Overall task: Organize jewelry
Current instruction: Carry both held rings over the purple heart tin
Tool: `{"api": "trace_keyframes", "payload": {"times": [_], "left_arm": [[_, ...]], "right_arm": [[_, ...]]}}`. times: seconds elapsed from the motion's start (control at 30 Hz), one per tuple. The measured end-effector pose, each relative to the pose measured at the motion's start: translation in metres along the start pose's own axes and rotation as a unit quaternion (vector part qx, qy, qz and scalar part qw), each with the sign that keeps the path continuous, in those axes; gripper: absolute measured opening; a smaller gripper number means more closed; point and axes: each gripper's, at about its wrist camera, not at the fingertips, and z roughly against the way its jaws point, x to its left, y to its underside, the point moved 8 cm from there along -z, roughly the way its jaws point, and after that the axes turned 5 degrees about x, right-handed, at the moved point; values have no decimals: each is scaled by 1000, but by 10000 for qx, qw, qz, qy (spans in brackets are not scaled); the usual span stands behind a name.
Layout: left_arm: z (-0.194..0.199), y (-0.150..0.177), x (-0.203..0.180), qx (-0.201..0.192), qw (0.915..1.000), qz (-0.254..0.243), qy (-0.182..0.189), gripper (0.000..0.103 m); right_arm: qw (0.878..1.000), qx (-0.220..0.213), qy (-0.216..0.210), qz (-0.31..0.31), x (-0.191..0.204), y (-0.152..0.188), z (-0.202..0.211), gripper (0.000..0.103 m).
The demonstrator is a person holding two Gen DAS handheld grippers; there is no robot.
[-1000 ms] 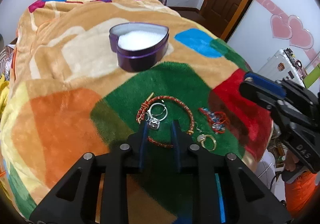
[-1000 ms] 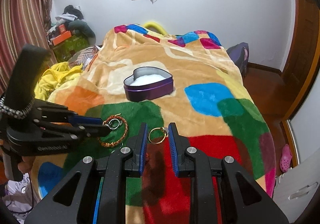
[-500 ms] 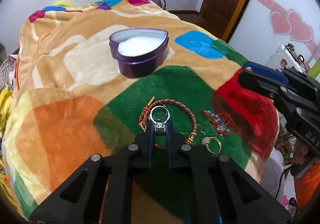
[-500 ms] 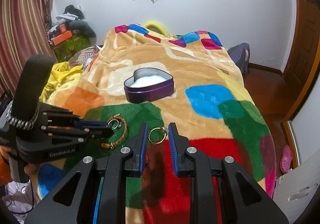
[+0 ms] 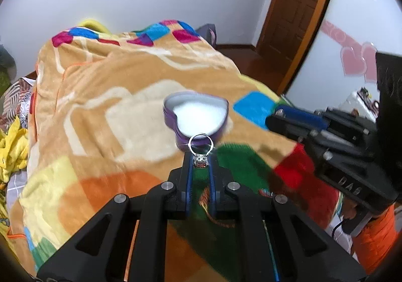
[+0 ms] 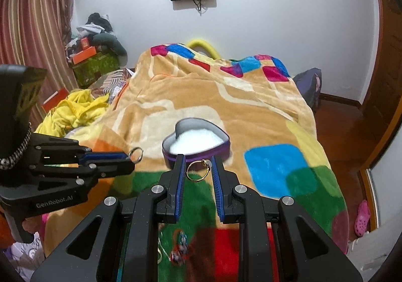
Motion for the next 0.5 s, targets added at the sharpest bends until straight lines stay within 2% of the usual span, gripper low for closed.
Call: {"api": "trace_keyframes", "payload": {"times": [0.2, 0.5], "left_arm": [[-6, -20, 12, -113, 9998, 167, 91, 10], [-34, -30, 17, 74, 9993, 233, 276, 10]], "right_arm": [[10000, 0, 2, 19, -1, -11, -13, 19], [9999, 119, 2, -22, -13, -27, -40, 19]]}}
